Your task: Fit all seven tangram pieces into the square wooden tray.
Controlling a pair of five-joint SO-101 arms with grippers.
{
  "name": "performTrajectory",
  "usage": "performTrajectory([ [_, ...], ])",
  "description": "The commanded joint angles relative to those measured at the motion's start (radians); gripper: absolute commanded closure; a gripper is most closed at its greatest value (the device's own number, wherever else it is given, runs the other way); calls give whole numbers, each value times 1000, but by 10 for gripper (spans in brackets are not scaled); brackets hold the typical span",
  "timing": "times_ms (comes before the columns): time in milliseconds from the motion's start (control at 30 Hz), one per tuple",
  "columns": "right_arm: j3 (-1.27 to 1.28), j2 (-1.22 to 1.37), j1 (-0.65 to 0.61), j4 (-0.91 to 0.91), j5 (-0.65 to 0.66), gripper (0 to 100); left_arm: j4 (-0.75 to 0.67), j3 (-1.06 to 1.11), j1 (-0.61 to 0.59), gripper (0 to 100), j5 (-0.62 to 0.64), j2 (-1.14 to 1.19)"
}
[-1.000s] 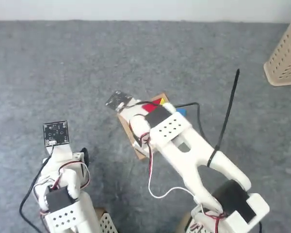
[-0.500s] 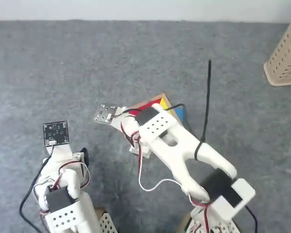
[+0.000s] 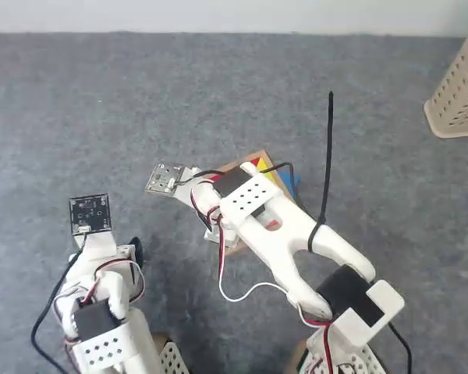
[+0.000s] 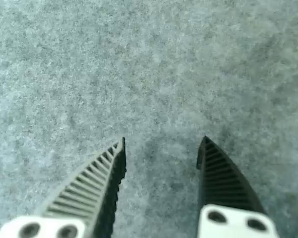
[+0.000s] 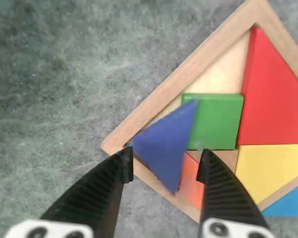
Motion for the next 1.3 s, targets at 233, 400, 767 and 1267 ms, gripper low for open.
performTrajectory([
  [233, -51, -81, 64, 12, -17, 841, 3, -5, 2, 775, 9, -11],
  [400, -48, -222, 232, 21, -138, 988, 3, -5, 2, 775, 9, -11],
  [767, -40, -71, 478, -150, -219, 826, 3, -5, 2, 775, 9, -11],
  [1267, -97, 173, 478, -294, -186, 810, 3, -5, 2, 775, 9, -11],
])
